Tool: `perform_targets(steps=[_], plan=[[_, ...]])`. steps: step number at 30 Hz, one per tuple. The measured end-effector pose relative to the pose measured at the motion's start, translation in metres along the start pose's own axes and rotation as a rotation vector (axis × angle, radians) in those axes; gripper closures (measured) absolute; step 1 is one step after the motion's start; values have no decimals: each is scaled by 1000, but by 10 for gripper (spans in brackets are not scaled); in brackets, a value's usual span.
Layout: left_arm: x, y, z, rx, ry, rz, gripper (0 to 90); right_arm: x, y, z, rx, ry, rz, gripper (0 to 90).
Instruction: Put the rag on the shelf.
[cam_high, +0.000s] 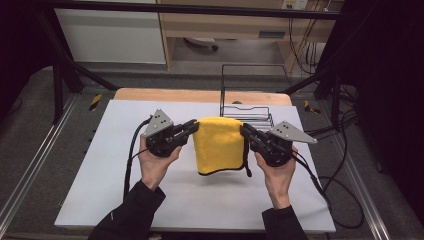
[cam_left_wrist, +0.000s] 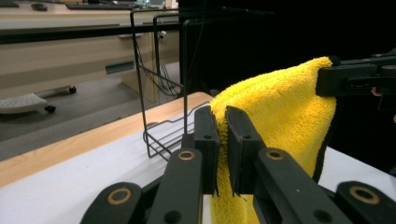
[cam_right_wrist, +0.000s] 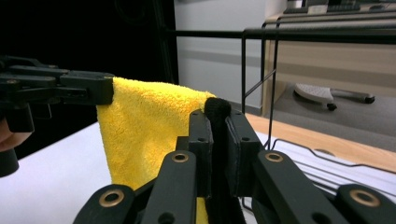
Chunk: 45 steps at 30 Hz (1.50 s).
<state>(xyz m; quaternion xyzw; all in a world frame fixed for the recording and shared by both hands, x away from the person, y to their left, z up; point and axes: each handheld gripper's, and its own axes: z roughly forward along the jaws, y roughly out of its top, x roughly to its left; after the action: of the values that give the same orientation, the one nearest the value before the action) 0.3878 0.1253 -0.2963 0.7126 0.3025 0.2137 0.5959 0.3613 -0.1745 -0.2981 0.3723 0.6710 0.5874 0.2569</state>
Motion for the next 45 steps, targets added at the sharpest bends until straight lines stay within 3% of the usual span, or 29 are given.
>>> perform_targets(steps=[8,24,45], plan=[[0,15,5,-49,-2,-8,835,-2,13,-3,-50,-18,-4,826],[-7,50,21,-94,-10,8,836,-13,42,-15,-110,-67,-26,826],[-12,91,35,-192,-12,10,836,-25,83,-23,-196,-123,-53,827]])
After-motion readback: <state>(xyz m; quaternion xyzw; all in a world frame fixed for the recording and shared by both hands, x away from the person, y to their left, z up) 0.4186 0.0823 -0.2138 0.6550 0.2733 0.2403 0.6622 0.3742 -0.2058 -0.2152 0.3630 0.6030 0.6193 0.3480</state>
